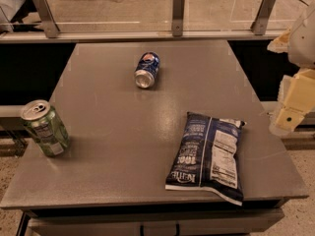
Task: Move pepsi can near blue chip bag
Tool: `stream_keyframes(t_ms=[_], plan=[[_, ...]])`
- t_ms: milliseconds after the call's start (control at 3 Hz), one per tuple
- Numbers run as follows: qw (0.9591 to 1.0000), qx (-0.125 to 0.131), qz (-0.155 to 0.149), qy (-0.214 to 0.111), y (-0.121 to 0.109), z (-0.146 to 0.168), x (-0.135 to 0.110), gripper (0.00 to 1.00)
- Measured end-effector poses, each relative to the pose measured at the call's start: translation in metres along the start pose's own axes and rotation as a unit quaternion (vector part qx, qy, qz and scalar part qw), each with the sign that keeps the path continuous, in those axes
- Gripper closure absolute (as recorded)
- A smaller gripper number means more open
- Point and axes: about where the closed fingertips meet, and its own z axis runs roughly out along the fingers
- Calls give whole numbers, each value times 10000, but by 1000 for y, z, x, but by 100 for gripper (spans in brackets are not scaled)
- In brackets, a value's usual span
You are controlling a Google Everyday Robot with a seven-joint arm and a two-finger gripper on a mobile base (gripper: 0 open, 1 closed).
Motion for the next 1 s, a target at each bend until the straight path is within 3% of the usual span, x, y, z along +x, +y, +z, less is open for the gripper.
stream_keyframes(t_ms=[333,667,1000], plan=[[10000,1,0,-1,0,0,0,0],[9999,41,47,-86,-21,20,-13,0],[9993,78,37,-364,-65,54,-45,0]])
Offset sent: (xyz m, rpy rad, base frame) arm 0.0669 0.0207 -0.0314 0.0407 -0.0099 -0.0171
